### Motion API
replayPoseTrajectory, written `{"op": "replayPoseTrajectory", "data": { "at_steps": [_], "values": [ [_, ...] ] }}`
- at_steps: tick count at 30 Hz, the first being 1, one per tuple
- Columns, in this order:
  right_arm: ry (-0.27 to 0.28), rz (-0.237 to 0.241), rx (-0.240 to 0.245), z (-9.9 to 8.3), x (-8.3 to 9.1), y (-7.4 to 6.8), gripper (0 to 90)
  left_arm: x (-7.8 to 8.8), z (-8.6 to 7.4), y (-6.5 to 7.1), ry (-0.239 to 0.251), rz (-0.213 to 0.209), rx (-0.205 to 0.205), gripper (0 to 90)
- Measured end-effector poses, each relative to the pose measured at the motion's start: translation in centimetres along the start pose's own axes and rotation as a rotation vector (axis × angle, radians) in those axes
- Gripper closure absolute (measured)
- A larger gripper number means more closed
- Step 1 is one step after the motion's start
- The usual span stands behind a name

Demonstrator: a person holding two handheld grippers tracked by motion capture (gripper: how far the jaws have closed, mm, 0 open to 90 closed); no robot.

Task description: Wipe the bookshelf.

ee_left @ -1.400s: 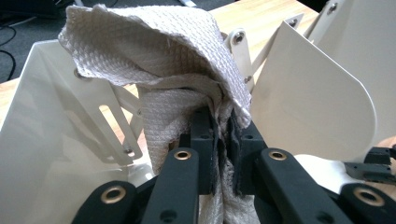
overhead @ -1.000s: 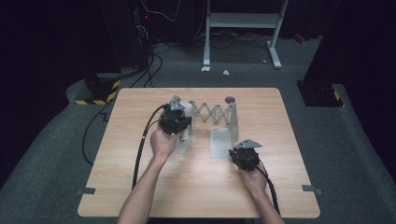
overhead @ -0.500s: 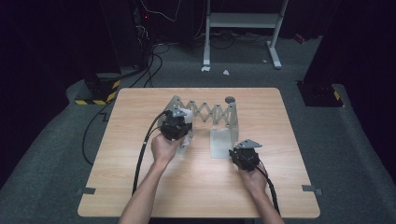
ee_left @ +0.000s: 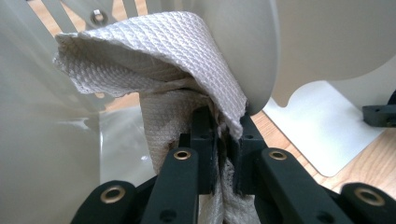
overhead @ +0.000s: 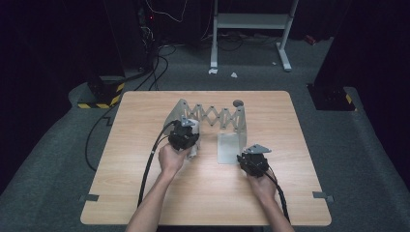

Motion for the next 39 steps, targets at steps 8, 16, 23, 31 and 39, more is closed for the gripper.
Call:
{"op": "replayPoseTrajectory", "data": {
  "at_steps": [8,16,23,31,39],
  "values": [
    [0.0,0.0,-0.001,0.0,0.0,0.0,75.1,-1.4,-0.7,-0.2,-0.028,-0.005,0.004,81.5],
    [0.0,0.0,0.0,0.0,0.0,0.0,75.1,-2.6,-1.4,-0.6,-0.054,-0.006,0.011,81.5],
    [0.0,0.0,-0.001,0.0,0.0,0.0,75.1,-3.9,-2.3,-1.1,-0.087,-0.004,0.029,81.5],
    [0.0,-0.001,-0.001,0.0,0.0,0.0,75.1,-4.0,-2.9,-1.1,-0.094,-0.006,0.035,81.5],
    [-0.001,-0.001,-0.004,0.0,0.0,0.0,75.1,-2.6,-2.7,-0.5,-0.067,-0.014,0.025,81.4]
  ]
}}
Point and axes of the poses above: each handheld gripper's, and its own axes: x roughly backward along the jaws, z roughly out of its top, y roughly to its right, the point moved 7 cm from there along -x, roughly forward along the jaws, and after that the axes turned 4 degrees about -z, right-handed, at the moved point
